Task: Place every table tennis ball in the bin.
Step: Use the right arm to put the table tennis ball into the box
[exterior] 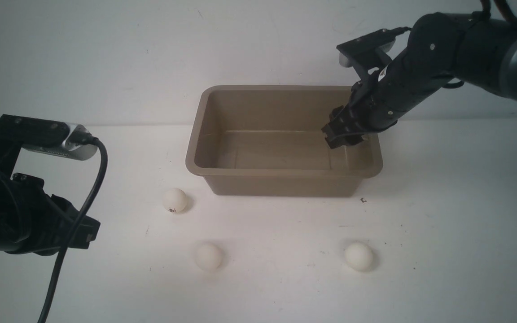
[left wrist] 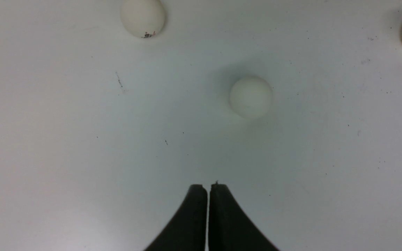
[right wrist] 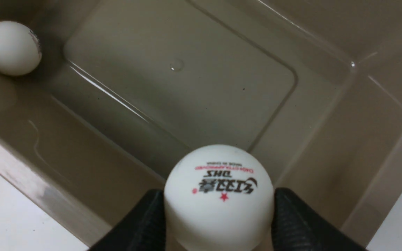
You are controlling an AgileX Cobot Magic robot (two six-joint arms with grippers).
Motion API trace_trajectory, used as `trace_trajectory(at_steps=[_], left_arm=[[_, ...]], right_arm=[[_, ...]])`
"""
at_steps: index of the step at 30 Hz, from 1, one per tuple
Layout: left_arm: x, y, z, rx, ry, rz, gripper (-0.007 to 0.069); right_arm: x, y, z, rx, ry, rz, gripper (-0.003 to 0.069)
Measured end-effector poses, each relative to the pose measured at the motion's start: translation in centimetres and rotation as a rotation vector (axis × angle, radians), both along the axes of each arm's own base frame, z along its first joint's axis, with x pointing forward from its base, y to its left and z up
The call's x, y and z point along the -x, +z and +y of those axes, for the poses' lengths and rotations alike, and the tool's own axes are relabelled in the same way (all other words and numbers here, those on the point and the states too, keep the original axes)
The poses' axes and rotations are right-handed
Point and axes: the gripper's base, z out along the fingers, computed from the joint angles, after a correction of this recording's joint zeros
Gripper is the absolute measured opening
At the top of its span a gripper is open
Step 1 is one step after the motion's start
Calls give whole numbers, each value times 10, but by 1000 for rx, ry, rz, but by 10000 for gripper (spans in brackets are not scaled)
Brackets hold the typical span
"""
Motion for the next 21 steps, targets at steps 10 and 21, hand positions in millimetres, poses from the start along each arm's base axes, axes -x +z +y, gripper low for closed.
trace_trajectory(at_steps=[10, 21], left_arm=[[0, 0, 0, 1, -3, 5, -4], [2, -1, -1, 4, -11, 16, -4]], right_arm=[[-1, -1, 0, 6, 12, -10, 430], [-2, 4, 0, -17, -19, -32, 463]])
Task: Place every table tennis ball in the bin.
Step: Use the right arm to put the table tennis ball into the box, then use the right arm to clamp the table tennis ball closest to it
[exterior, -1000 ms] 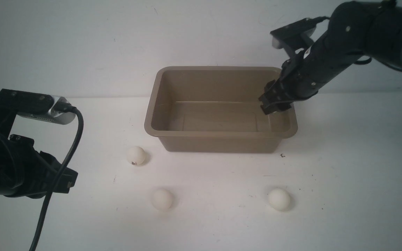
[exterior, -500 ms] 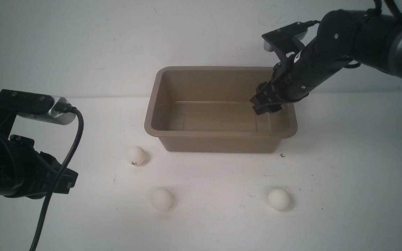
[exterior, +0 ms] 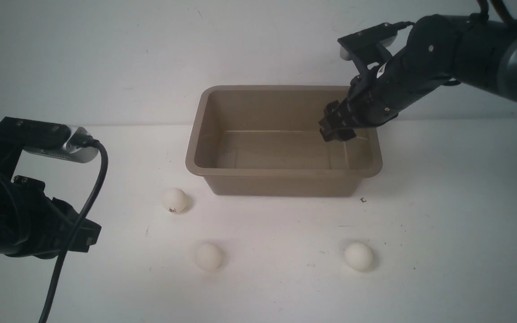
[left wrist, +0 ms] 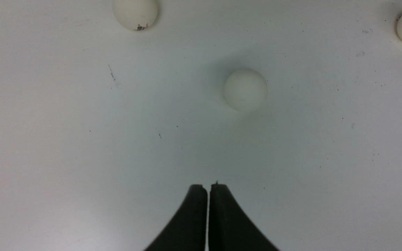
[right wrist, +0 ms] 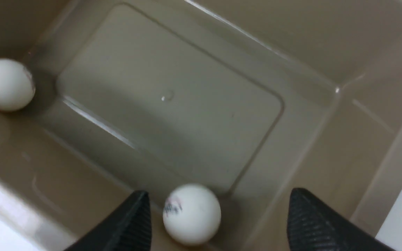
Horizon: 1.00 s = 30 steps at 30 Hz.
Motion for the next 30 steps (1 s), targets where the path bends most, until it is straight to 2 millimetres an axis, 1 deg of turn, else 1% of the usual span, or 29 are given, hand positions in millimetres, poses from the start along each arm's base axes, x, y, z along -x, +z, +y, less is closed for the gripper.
trace_trajectory(at_steps=[1, 2, 3, 7, 9, 10, 12, 14, 16, 17, 18, 20, 22, 23, 25, 29, 30], left_arm=[[0, 0, 0, 0, 0, 0, -4], [0, 0, 0, 0, 0, 0, -4], [0, 0, 0, 0, 0, 0, -4], [0, 0, 0, 0, 0, 0, -4], [0, 0, 0, 0, 0, 0, -4], [0, 0, 0, 0, 0, 0, -4], [0, 0, 0, 0, 0, 0, -4], [0, 0, 0, 0, 0, 0, -4], [0, 0, 0, 0, 0, 0, -4], [0, 0, 0, 0, -1, 1, -4], [0, 0, 0, 0, -1, 1, -4], [0, 0, 0, 0, -1, 2, -4], [0, 0, 0, 1, -2, 2, -4], [0, 0, 0, 1, -2, 2, -4], [0, 0, 0, 1, -2, 2, -4], [0, 0, 0, 1, -2, 3, -4], [0, 0, 0, 1, -3, 4, -4]], right_arm=[[3, 2, -1, 11, 13, 11, 456], [9, 11, -3, 32, 34, 19, 444], [10, 13, -4, 32, 35, 15, 440], [42, 62, -15, 57, 77, 13, 368], [57, 81, -19, 49, 89, 18, 344], [65, 88, -21, 41, 94, 28, 334], [78, 95, -22, 13, 103, 56, 324], [90, 88, -22, -16, 110, 109, 321], [100, 72, -24, -27, 111, 166, 319], [106, 55, -25, -26, 103, 204, 319], [107, 51, -26, -27, 97, 202, 319], [115, 22, -30, -15, 72, 227, 318], [117, 9, -32, -12, 56, 230, 318], [119, -2, -33, -22, 39, 233, 318], [119, -9, -32, -40, 24, 244, 322], [116, -17, -30, -47, 15, 253, 337], [113, -23, -29, -41, 12, 264, 349]])
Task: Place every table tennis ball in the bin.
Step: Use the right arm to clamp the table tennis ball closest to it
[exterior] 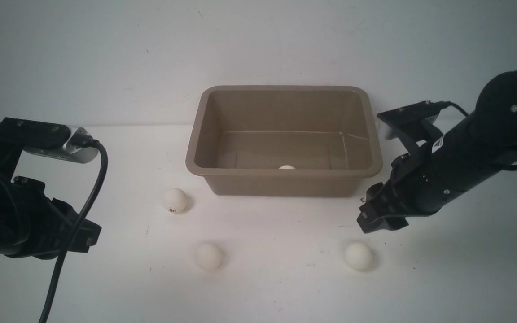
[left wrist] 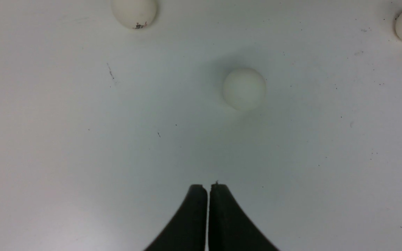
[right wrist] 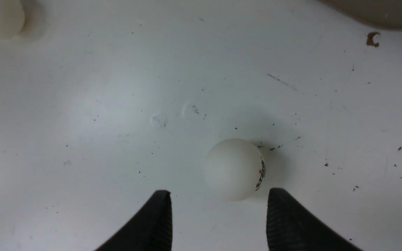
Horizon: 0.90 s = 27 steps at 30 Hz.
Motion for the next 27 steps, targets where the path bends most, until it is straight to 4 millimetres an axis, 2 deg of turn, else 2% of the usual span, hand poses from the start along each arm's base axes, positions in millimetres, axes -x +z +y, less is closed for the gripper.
trace_trajectory(at_steps=[8, 15, 21, 27], left_arm=[[1, 0, -1, 3, -8, 12, -4], [1, 0, -1, 4, -9, 15, -4], [1, 0, -1, 4, -10, 15, -4], [1, 0, -1, 4, -10, 15, -4]], right_arm=[[-6, -24, 7, 24, 7, 47, 373], [-1, -40, 34, 80, 89, 29, 375], [-4, -53, 32, 170, 78, 38, 375], [-5, -54, 31, 182, 72, 37, 375]])
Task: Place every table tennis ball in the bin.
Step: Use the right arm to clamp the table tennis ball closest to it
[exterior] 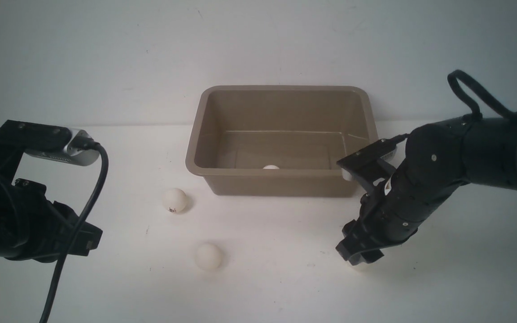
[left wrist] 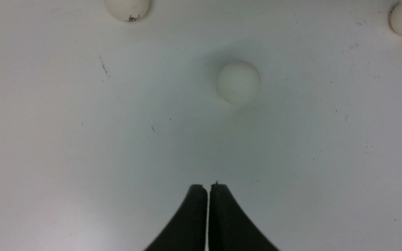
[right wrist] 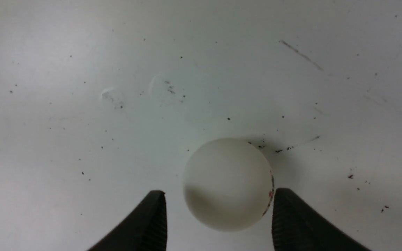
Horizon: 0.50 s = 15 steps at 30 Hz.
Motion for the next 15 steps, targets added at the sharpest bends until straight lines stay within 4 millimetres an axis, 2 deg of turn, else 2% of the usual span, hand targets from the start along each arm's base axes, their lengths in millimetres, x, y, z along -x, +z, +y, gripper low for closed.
trace_trajectory(at_steps=[9, 15], left_arm=[[0, 0, 0, 0, 0, 0, -4], [0, 0, 0, 0, 0, 0, -4]], right_arm=[[-4, -23, 2, 19, -6, 51, 375], [-7, -23, 4, 9, -13, 28, 357]])
